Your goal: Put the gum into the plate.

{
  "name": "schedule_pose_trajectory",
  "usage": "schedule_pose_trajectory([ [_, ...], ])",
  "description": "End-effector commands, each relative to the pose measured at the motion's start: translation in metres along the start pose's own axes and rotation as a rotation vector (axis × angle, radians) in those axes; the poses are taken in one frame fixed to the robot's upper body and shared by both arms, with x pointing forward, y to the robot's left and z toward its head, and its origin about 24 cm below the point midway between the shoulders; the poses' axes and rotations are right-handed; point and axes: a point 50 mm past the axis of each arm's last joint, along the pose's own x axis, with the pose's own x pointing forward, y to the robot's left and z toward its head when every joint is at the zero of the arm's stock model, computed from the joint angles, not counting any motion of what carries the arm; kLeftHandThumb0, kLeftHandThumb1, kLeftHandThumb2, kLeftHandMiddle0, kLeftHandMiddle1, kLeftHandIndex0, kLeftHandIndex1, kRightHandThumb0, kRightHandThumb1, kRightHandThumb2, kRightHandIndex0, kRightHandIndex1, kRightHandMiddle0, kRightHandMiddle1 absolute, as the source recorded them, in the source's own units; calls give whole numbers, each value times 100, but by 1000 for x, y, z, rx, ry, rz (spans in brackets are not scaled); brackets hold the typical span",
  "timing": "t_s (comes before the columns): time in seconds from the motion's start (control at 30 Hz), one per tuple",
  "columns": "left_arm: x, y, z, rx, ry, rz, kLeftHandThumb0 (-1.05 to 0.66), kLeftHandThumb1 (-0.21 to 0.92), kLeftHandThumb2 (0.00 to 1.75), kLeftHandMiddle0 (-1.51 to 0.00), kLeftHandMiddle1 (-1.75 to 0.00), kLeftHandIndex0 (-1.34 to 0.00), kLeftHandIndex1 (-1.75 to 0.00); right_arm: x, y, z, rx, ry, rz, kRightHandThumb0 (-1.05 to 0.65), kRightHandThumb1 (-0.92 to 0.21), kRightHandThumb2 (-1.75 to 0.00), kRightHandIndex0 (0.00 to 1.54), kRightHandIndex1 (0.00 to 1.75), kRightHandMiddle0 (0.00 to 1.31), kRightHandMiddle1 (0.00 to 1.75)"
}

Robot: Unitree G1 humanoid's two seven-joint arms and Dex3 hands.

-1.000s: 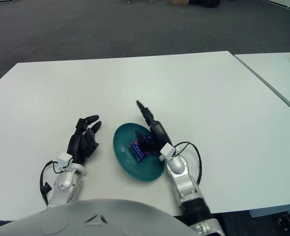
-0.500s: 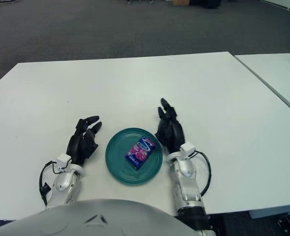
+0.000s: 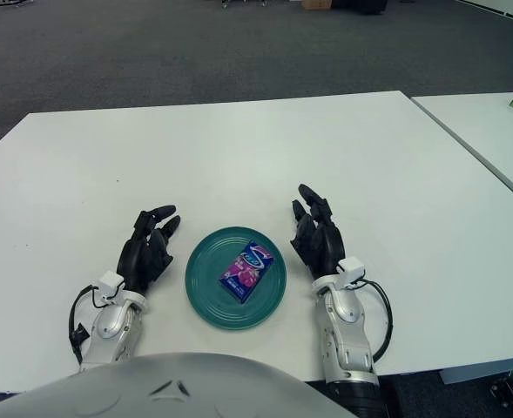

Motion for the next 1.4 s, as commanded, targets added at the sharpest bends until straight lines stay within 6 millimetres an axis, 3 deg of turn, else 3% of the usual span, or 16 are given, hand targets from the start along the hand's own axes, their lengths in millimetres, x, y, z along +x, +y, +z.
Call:
schedule_pose_trajectory([
  [0.0, -1, 4, -5, -3, 41, 4, -96, 92, 97, -40, -36, -15, -104, 2, 1, 6, -25, -24, -5, -105, -92, -93, 31, 6, 0, 72],
  [0.43, -1, 6, -5, -27, 42, 1, -95, 92, 97, -41, -37, -17, -105, -1, 3, 5, -54, -27, -23, -105, -92, -93, 35, 6, 0, 77],
  [0.57, 0, 6, -4, -25, 41, -3, -96, 92, 97, -40, -37, -18, -105, -6, 5, -9, -36, 30, -30, -104, -92, -93, 35, 6, 0, 76],
  [1.23, -3, 7, -7, 1, 72, 14, -96, 92, 98, -44, -40, -19, -106, -12, 12, -30, -57, 120, -67, -93, -92, -92, 31, 2, 0, 67],
  [1.37, -3, 9, -9, 2, 85, 46, -94, 92, 97, -44, -49, -20, -107, -16, 10, -35, -68, 177, -76, -89, -92, -92, 30, 1, 0, 64],
])
